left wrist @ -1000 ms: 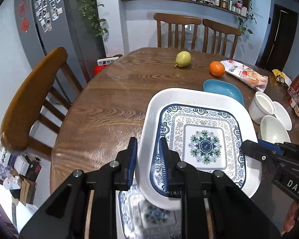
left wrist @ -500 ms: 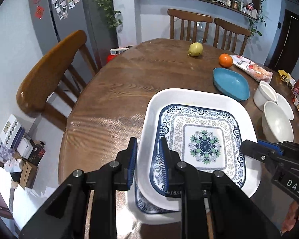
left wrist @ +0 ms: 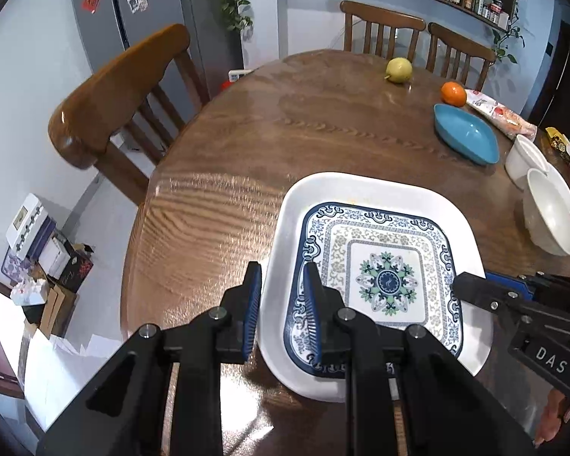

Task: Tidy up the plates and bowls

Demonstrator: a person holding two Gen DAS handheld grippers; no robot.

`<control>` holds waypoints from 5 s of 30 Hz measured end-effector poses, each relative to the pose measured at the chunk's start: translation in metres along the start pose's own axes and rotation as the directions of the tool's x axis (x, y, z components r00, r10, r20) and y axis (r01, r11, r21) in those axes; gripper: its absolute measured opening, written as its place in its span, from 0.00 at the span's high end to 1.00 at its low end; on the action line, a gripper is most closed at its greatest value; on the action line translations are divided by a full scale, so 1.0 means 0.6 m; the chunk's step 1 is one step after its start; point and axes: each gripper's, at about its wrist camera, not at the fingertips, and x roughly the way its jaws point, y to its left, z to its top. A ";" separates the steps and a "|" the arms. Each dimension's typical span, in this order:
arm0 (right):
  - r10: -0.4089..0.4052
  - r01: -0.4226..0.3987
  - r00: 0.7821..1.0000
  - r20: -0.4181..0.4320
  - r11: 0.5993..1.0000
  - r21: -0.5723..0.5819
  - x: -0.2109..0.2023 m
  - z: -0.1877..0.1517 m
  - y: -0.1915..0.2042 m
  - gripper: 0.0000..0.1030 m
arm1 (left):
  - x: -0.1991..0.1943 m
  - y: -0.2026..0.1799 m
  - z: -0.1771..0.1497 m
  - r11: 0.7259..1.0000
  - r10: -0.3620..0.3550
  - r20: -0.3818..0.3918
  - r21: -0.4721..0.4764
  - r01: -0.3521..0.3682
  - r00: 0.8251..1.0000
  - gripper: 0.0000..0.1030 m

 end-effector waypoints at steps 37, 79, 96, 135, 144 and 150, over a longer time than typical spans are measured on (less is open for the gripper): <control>-0.142 0.139 0.989 0.045 0.989 0.047 0.044 0.061 -0.056 0.85 | 0.082 -0.043 0.027 0.998 -0.017 -0.054 0.064 0.021 0.998 0.77; -0.193 0.110 0.922 0.337 0.962 0.250 -0.228 -0.007 -0.165 0.35 | -0.066 -0.130 0.063 0.988 -0.049 0.188 0.155 0.019 0.981 0.01; -0.345 0.193 0.854 0.388 0.905 0.379 -0.337 -0.040 -0.253 0.35 | -0.083 -0.211 0.075 0.967 -0.134 0.199 0.239 0.085 0.971 0.01; -0.260 0.182 0.924 0.282 0.944 0.274 -0.216 0.143 -0.334 0.33 | 0.266 -0.342 0.300 0.967 -0.150 -0.196 0.174 0.185 0.969 0.75; -0.221 0.173 0.954 0.204 0.958 0.228 -0.141 0.168 -0.310 0.33 | 0.260 -0.319 0.286 0.933 -0.134 -0.230 0.298 0.201 0.964 0.86; -0.198 0.174 0.972 0.129 0.969 0.177 -0.084 0.188 -0.283 0.33 | 0.249 -0.281 0.264 0.896 -0.114 -0.256 0.391 0.211 0.960 0.85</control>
